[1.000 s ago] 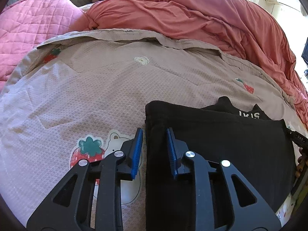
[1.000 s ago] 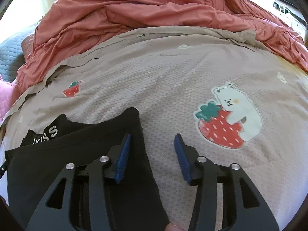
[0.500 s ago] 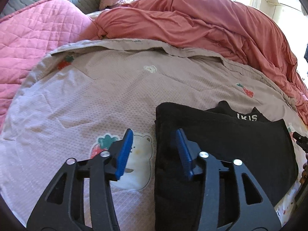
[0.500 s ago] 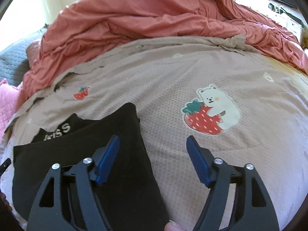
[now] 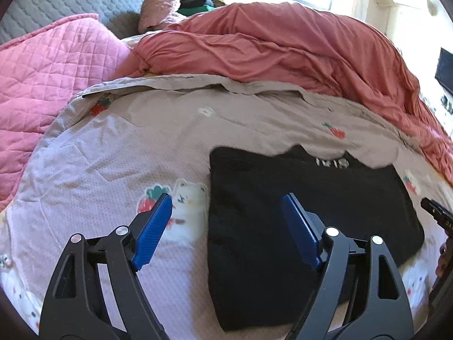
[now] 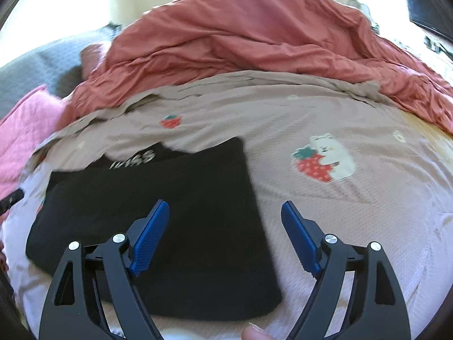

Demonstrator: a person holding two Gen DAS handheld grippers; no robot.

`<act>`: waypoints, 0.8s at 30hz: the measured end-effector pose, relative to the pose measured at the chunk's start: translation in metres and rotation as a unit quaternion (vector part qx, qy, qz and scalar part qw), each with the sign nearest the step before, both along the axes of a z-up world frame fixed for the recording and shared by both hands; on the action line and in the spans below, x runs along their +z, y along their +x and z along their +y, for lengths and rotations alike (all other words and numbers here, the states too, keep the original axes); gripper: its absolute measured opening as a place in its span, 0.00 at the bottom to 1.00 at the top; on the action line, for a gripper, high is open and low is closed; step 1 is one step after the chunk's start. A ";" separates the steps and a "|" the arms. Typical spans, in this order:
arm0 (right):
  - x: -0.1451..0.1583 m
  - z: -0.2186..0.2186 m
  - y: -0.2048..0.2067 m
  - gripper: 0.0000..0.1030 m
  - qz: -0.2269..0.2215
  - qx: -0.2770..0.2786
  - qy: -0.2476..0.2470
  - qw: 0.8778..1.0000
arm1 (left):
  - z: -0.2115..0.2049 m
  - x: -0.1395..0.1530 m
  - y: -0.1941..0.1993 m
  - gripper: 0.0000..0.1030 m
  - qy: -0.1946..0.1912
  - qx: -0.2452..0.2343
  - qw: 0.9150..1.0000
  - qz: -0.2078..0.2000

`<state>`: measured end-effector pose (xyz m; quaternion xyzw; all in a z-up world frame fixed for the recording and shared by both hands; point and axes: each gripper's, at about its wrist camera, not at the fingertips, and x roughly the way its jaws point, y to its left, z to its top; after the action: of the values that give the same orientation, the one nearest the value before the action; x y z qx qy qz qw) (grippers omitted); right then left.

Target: Fold small clothes

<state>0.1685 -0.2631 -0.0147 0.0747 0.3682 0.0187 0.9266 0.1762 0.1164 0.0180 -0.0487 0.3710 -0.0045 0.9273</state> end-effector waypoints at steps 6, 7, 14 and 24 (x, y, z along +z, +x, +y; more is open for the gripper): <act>-0.011 0.027 -0.013 0.78 0.020 0.058 -0.013 0.998 | -0.023 -0.012 -0.018 0.71 0.017 -0.041 0.999 0.017; -0.013 0.030 -0.014 0.78 0.023 0.062 -0.014 0.998 | -0.028 -0.015 -0.021 0.71 0.024 -0.049 0.998 0.019; -0.030 0.035 -0.014 0.78 0.060 0.058 -0.020 0.996 | -0.037 -0.044 -0.022 0.71 0.007 -0.058 0.995 0.079; -0.037 0.026 -0.015 0.78 0.074 0.043 0.000 0.996 | -0.039 -0.050 -0.026 0.73 0.012 -0.051 0.995 0.080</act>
<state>0.1533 -0.2371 -0.0517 0.0599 0.4390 0.0529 0.8949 0.1502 0.0777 -0.0323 -0.0191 0.4457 -0.0437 0.8939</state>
